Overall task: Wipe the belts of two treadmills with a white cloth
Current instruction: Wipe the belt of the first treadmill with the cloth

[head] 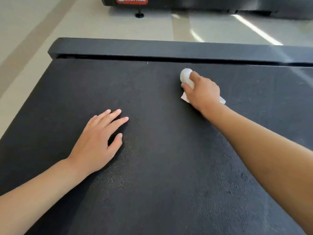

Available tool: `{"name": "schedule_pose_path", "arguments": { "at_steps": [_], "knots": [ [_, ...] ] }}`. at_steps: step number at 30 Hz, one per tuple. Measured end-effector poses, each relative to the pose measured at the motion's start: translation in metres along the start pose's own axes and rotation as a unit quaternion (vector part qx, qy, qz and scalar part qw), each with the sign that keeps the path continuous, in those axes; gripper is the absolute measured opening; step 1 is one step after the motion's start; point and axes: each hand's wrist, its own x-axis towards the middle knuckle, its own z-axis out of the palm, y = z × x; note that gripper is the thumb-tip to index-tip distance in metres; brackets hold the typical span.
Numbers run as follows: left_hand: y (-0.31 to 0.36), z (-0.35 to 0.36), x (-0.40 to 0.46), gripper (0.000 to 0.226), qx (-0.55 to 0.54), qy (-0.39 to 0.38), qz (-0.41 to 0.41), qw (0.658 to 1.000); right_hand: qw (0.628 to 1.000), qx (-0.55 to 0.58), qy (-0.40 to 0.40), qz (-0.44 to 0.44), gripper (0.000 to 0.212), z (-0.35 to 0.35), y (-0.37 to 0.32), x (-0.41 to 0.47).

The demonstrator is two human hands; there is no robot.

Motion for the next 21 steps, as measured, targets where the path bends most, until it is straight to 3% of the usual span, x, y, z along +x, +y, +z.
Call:
{"name": "schedule_pose_path", "arguments": {
  "at_steps": [2,4,7,9,10,11,13,15,16,18,21],
  "knots": [
    [0.0,-0.001,0.0,0.056,0.005,-0.002,0.002,1.0,0.995,0.024,-0.051,-0.079,0.031,0.009,-0.041,-0.04],
    [0.0,-0.001,0.0,0.057,0.014,-0.003,0.005,1.0,0.969,0.066,-0.106,-0.214,0.034,0.009,-0.087,-0.109],
    [-0.001,0.001,0.001,0.056,0.021,0.001,0.012,1.0,0.871,0.118,-0.203,-0.432,0.032,-0.011,-0.111,-0.201],
    [-0.001,0.001,0.001,0.056,0.022,0.007,0.014,1.0,0.836,0.144,-0.22,-0.482,0.028,-0.015,-0.093,-0.208],
    [-0.001,0.002,0.001,0.056,0.022,0.009,0.013,1.0,0.855,0.13,-0.182,-0.467,0.028,-0.015,-0.079,-0.192],
    [0.0,0.002,0.001,0.056,0.02,0.01,0.011,1.0,0.898,0.1,-0.122,-0.411,0.03,-0.013,-0.064,-0.163],
    [0.0,0.003,0.001,0.055,0.015,0.011,0.006,1.0,0.978,0.005,-0.06,-0.199,0.033,-0.013,-0.021,-0.084],
    [0.002,0.002,0.0,0.055,0.009,0.014,0.004,1.0,0.999,-0.046,-0.01,0.002,0.037,-0.017,0.028,-0.015],
    [0.003,0.001,0.0,0.054,0.009,0.018,0.004,1.0,0.997,-0.052,0.001,0.056,0.039,-0.016,0.041,0.001],
    [0.003,0.001,0.001,0.055,0.011,0.019,0.008,1.0,0.998,-0.063,-0.01,0.02,0.038,-0.013,0.028,-0.01],
    [0.001,0.002,0.001,0.055,0.009,0.017,0.005,1.0,0.976,0.003,-0.096,-0.198,0.038,-0.003,-0.041,-0.11]
  ]
}}
